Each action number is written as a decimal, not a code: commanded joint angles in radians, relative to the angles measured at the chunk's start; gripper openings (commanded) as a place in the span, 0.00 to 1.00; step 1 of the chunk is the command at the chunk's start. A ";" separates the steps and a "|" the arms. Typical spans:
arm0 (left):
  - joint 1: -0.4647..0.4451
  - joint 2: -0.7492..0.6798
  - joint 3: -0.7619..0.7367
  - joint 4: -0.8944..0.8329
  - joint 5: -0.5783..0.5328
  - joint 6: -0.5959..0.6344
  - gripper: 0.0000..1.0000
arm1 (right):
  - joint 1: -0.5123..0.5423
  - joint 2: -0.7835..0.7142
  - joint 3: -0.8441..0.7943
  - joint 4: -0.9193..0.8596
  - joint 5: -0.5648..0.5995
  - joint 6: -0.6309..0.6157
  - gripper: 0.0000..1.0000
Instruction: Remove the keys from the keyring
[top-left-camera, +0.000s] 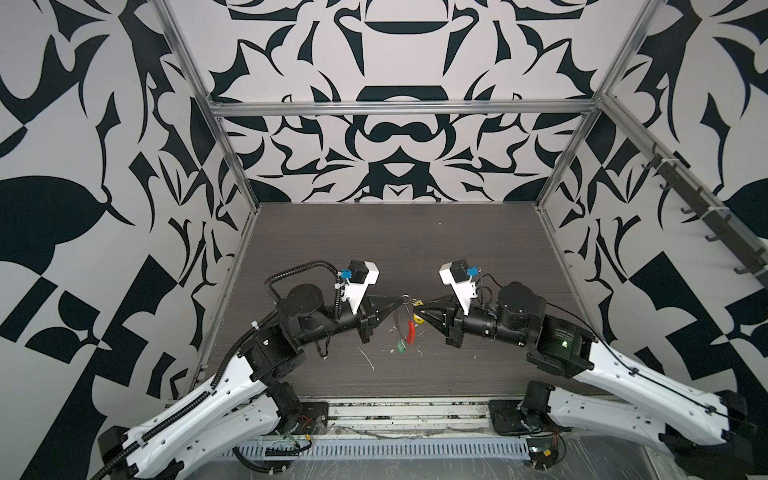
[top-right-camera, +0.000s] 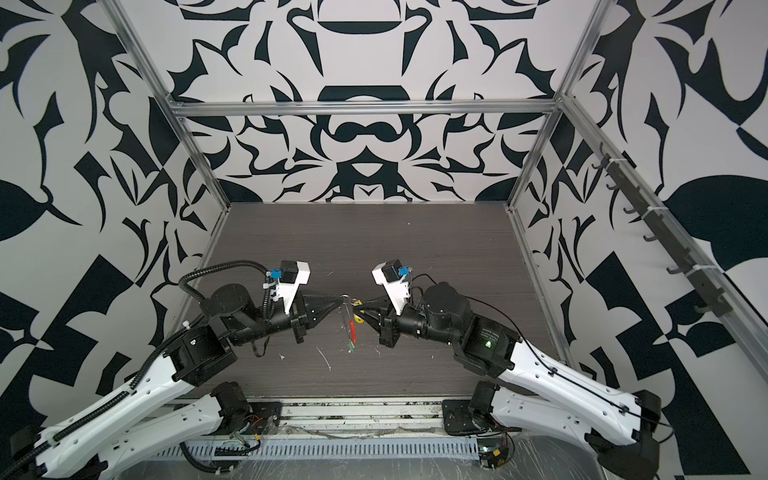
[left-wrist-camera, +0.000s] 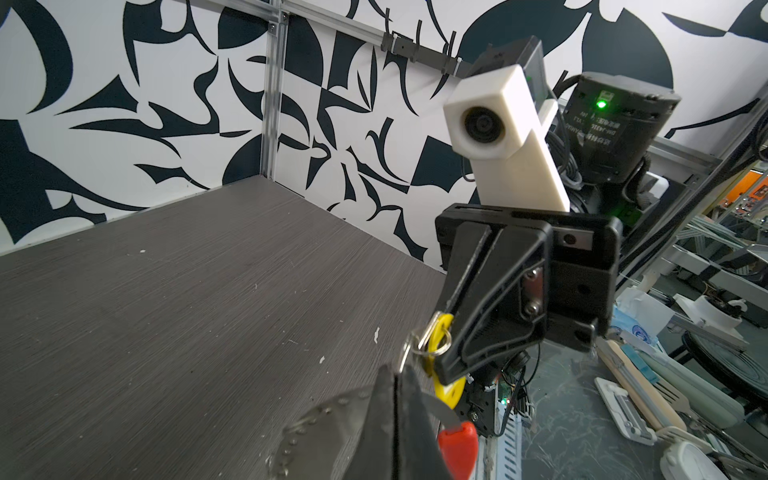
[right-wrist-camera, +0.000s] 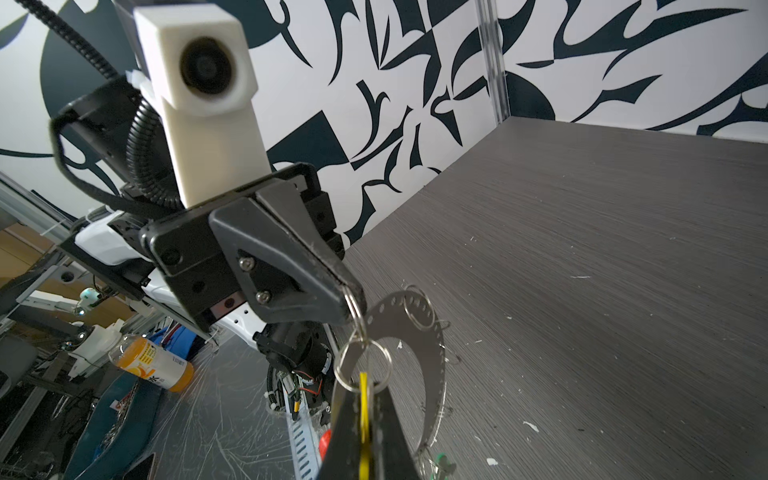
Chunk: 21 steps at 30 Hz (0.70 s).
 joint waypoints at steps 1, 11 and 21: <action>0.023 -0.020 0.039 -0.034 -0.107 0.006 0.00 | 0.002 -0.035 0.075 -0.043 0.008 -0.030 0.00; 0.020 -0.044 0.013 0.052 -0.147 -0.018 0.00 | 0.002 -0.011 -0.050 0.283 -0.107 0.194 0.00; 0.019 -0.044 0.003 0.114 -0.176 -0.052 0.00 | 0.002 0.023 -0.105 0.438 -0.133 0.300 0.00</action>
